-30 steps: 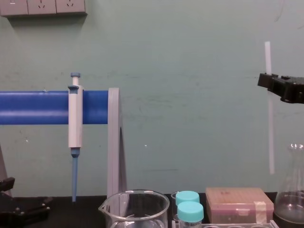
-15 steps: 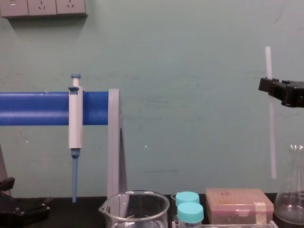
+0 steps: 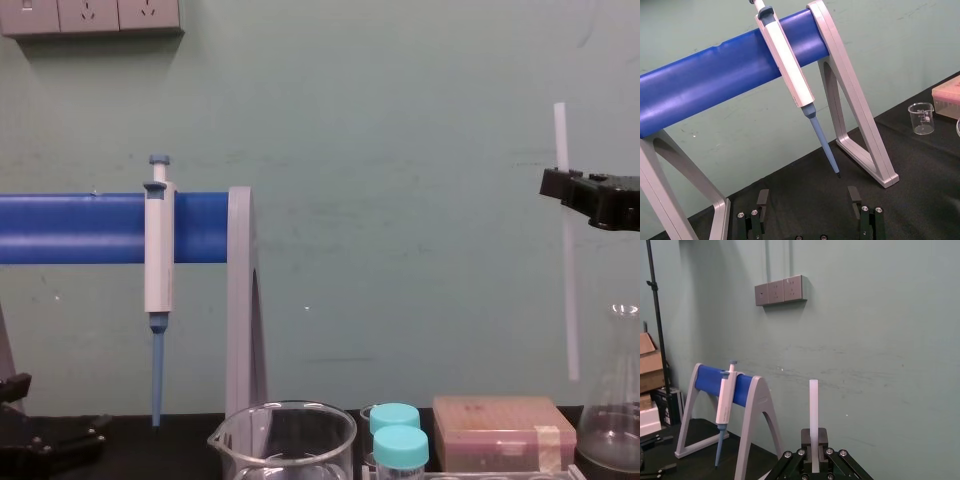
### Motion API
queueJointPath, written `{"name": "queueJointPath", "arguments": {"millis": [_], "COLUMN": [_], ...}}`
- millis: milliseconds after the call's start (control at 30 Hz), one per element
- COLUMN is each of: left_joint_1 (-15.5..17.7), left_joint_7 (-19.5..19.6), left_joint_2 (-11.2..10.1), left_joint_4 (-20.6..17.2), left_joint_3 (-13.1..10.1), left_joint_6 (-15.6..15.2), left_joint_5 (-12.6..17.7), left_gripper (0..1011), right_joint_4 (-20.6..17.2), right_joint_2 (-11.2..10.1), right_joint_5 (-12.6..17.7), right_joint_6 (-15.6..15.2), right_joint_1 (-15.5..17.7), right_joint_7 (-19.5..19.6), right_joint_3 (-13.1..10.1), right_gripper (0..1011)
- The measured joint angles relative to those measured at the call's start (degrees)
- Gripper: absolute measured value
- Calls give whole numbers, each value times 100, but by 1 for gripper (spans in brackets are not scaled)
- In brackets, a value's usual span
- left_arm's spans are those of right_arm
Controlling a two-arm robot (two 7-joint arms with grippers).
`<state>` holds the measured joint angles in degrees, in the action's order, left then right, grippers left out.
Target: Pick up the stirring rod with one hand, then place it down.
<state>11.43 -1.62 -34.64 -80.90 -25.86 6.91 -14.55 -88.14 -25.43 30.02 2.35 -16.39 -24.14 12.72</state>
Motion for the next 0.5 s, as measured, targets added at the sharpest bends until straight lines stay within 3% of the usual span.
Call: {"name": "queueJointPath", "arguments": {"millis": [500], "left_joint_1": [0], "left_joint_7": [0], "left_joint_2": [0], "left_joint_4": [0], "left_joint_3": [0], "left_joint_6": [0], "left_joint_5": [0], "left_gripper": [1000], "right_joint_4": [-10], "right_joint_2": [-5], "right_joint_5": [-1], "right_joint_6": [-1], "right_joint_1": [15], "right_joint_7": [4], "right_joint_3": [15], "right_gripper": [67]}}
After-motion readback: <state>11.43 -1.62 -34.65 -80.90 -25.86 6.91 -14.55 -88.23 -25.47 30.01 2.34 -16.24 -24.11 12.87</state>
